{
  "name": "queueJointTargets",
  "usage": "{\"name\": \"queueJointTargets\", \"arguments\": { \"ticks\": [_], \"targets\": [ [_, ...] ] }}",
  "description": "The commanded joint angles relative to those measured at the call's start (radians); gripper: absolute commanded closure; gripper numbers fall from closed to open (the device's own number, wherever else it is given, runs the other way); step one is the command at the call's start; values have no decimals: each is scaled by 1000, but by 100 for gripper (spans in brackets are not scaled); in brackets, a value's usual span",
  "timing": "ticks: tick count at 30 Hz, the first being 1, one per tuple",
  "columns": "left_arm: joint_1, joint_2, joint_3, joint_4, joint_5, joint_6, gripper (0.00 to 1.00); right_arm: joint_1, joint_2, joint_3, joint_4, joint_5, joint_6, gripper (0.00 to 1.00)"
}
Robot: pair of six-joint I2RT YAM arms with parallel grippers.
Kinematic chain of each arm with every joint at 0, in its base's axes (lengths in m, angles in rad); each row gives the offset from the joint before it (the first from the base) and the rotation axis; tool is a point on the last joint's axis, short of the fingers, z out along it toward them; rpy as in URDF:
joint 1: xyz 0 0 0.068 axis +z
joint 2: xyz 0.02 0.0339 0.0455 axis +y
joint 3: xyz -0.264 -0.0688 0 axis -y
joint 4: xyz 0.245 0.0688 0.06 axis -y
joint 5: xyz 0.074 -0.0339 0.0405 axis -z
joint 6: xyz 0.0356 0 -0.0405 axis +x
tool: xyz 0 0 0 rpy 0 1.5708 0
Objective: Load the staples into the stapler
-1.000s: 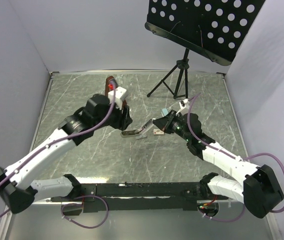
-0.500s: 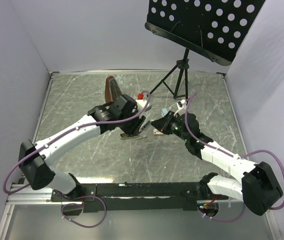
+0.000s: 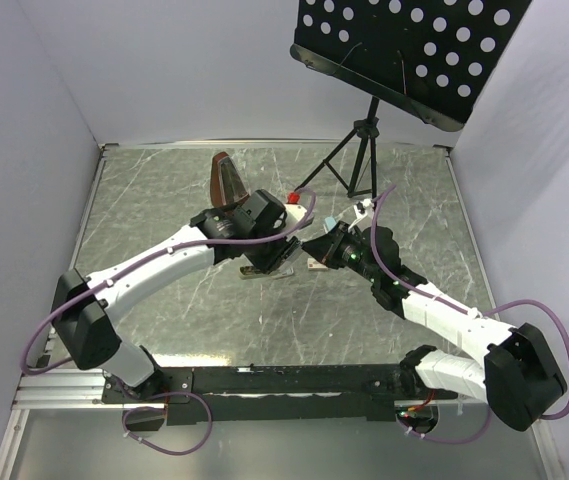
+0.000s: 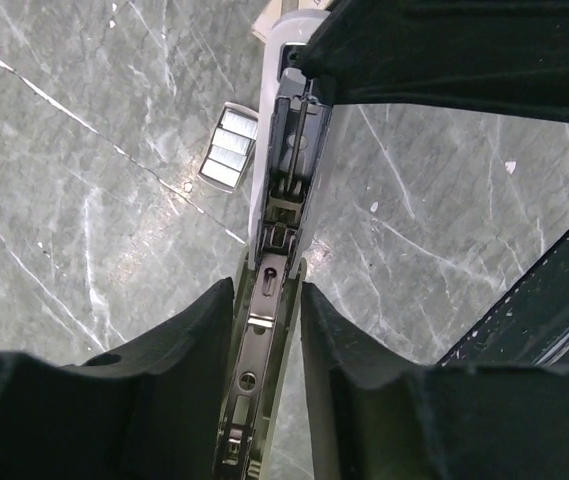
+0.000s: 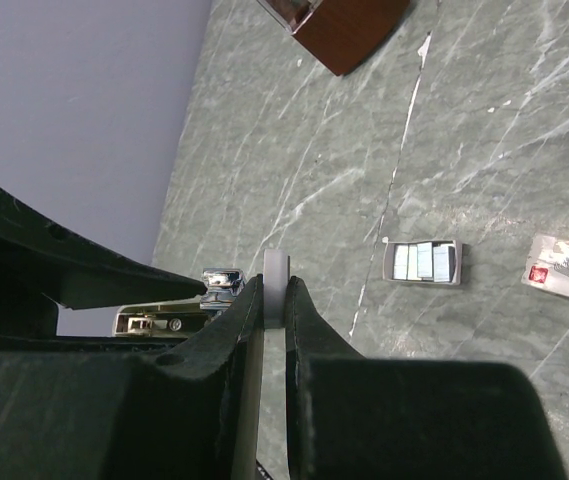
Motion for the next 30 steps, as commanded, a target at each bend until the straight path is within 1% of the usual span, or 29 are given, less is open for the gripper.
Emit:
{"name": "queueJointTargets", "arguments": {
  "ticks": [1,3,9,10,12,13,15,16,17,18,19,21,22,24,25,26,27,28,29,30],
  "targets": [
    [-6,30,48,0,-7,39,65,6,-6,38,89,-9,20,100],
    [-8,38,54,-7,-5,42,66,7,0,36,94,-14,23,100],
    [-8,53,67,-16,-7,53,78,7,6,33,100,-17,25,100],
    [-8,53,65,-17,-7,54,82,9,6,33,98,-18,23,100],
    [-8,52,62,-29,-11,57,88,7,8,30,97,-18,17,100],
    [-9,50,59,-33,-16,59,93,6,8,29,92,-18,14,100],
    [-9,41,54,-46,-28,65,97,5,3,21,84,-22,8,100],
    [-9,38,50,-49,-27,68,99,4,0,18,83,-20,5,98],
    [-9,35,47,-57,-26,76,99,4,-12,7,75,-17,2,94],
    [-8,30,44,-65,-26,80,99,5,-18,4,69,-15,-12,87],
    [-9,27,33,-77,-58,85,99,5,-26,1,63,-8,-21,70],
    [-9,26,19,-89,-88,102,99,5,-55,-5,25,4,-59,56],
    [-9,22,5,-103,-100,108,99,5,-66,-5,9,27,-73,44],
    [-9,25,-7,-115,-112,120,99,4,-106,-11,-56,67,-113,36],
    [-9,29,-19,-122,-126,126,99,2,-120,-16,-81,87,-125,29],
    [-9,30,-24,-132,-134,132,99,2,-149,-25,-104,142,-133,25],
    [-11,36,-36,-140,-135,137,99,1,-161,-29,-162,170,-141,22],
    [-9,38,-44,-145,-140,143,99,-1,-175,-33,-193,194,-139,16],
    [-12,41,-51,-155,-145,155,99,-4,-201,-40,-221,278,-136,13],
    [-17,44,-59,-157,-149,163,99,-7,-216,-45,-253,317,-136,10]
  ]
}}
